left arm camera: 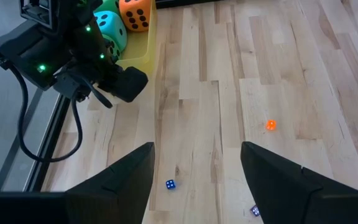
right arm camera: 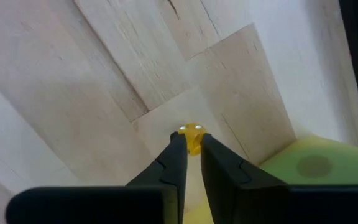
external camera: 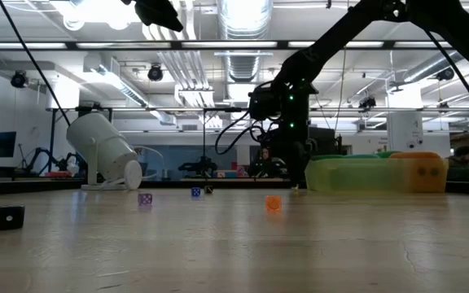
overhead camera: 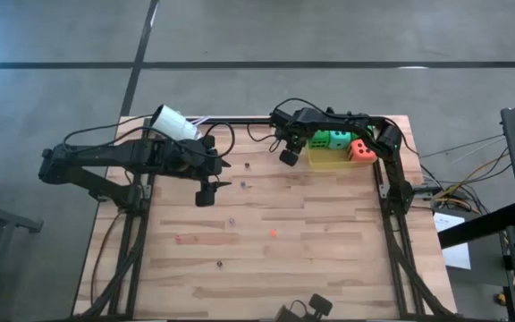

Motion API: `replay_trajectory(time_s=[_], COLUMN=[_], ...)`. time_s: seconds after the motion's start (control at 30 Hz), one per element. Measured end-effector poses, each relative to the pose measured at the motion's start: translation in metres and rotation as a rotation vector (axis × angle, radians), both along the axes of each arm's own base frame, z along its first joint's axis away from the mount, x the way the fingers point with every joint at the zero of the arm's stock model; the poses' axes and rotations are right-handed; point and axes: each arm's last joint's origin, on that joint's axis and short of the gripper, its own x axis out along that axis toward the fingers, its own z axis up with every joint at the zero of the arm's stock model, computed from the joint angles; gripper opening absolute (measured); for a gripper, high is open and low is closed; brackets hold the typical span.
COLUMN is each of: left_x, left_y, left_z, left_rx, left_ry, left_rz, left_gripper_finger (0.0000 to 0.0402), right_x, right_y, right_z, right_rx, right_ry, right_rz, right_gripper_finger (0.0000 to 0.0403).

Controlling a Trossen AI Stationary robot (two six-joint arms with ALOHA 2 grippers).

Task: Pick & Place Dice
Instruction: Put the small yellow dice into the yellow bin

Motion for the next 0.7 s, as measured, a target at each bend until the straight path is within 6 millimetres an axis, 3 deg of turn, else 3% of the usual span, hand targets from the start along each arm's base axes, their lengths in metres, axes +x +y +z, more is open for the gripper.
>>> replay_trajectory(time_s=[0.7], left_x=[0.0000], left_y=[0.0000], left_z=[0.0000], left_rx=[-0.002], left_ry=[0.000], left_rz=[0.002], left_gripper_finger=[0.0244], right_x=[0.0002], right_y=[0.0000], right_z=[-0.0004], right_rx=[0.004], right_ry=[-0.006], right_rz=[-0.022], right_gripper_finger=[0.0030])
